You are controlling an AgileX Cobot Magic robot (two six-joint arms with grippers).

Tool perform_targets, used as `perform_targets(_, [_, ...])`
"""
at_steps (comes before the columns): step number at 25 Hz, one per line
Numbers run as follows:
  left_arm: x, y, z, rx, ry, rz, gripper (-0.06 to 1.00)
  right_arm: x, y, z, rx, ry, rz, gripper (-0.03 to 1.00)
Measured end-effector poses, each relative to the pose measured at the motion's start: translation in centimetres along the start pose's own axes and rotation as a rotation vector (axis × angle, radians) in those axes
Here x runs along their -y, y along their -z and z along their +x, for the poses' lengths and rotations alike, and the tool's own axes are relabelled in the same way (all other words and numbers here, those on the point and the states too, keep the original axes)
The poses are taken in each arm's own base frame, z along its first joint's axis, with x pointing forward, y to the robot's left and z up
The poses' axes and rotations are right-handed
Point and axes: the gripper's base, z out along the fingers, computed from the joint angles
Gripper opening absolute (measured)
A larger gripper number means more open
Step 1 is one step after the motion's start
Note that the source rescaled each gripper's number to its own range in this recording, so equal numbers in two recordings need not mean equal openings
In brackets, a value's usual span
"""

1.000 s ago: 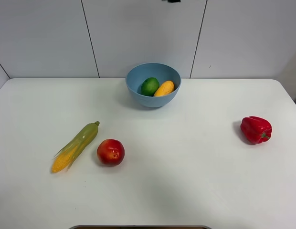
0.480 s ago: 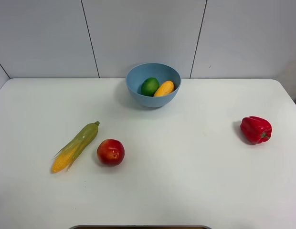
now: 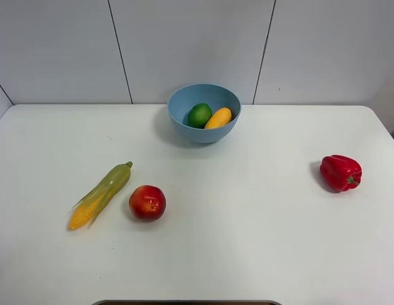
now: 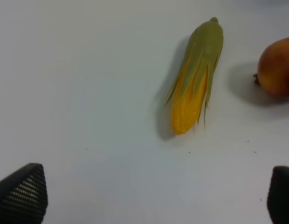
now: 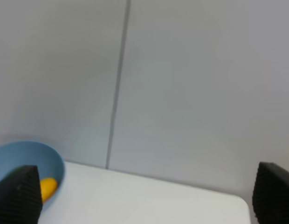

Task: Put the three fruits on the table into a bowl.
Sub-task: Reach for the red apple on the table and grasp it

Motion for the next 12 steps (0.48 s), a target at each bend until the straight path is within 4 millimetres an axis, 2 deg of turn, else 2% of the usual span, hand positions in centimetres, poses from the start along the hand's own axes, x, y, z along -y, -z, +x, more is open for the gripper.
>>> perform_targets(6, [0.0,0.0,0.0,0.0,0.0,0.0,1.0,1.4,2.2,1.0,0.006,-0.045,0.088,0.94])
perform_targets(12, [0.0,0.0,0.0,0.0,0.0,0.0,1.0,1.2,3.9,3.8,-0.01,-0.075,0.115,0.94])
